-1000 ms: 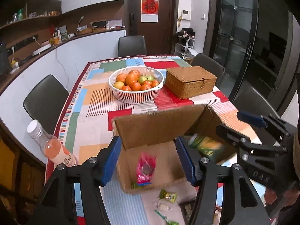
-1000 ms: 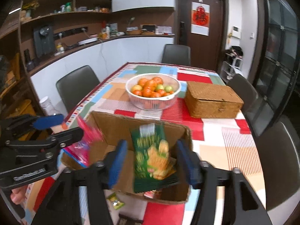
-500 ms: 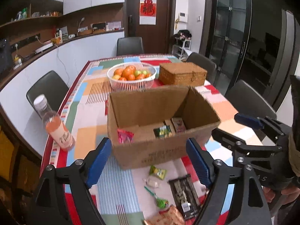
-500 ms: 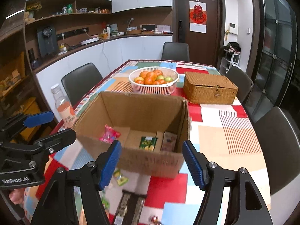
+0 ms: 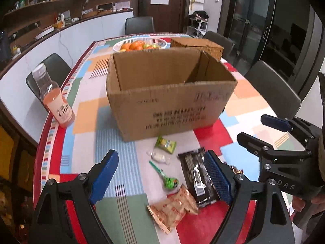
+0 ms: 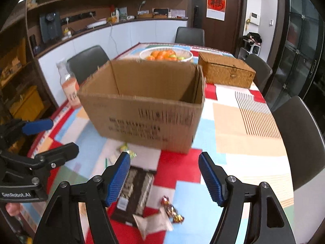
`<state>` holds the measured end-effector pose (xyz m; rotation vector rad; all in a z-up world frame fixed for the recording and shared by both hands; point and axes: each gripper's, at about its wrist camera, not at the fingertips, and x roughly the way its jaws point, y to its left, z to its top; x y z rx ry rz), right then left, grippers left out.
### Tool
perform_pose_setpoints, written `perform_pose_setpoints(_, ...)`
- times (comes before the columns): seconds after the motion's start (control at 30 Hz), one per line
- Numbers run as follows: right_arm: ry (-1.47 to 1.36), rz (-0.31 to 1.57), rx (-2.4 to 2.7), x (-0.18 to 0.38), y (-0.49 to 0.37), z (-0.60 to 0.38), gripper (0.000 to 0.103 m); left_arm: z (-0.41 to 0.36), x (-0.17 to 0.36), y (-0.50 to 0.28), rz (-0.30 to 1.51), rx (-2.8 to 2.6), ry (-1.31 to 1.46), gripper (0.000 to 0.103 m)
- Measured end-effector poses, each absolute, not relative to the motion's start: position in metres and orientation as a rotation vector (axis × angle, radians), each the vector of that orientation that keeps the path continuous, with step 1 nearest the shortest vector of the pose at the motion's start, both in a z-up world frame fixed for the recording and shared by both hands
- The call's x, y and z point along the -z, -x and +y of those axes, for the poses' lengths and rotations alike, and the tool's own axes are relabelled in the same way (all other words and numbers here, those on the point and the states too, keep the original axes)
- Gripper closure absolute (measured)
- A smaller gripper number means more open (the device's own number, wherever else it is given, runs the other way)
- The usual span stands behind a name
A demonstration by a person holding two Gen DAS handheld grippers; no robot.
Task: Organize snacks
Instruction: 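Move both open tools back toward the remaining snacks beside the box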
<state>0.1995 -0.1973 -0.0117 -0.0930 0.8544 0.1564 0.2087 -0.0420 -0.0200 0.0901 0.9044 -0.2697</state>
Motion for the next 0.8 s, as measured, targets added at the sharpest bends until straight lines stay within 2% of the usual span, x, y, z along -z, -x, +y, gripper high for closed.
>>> perform_pose_setpoints(0.63,0.066,1.007,-0.109,0.075,-0.167,-0.216,0.033,-0.055,0.083,-0.19,1.031,0.267,-0.175,0.021)
perform_pose_setpoints(0.8,0.065,1.04,-0.094,0.086,-0.167,-0.221,0.04,-0.061,0.094,-0.2,1.053,0.266,-0.185,0.026)
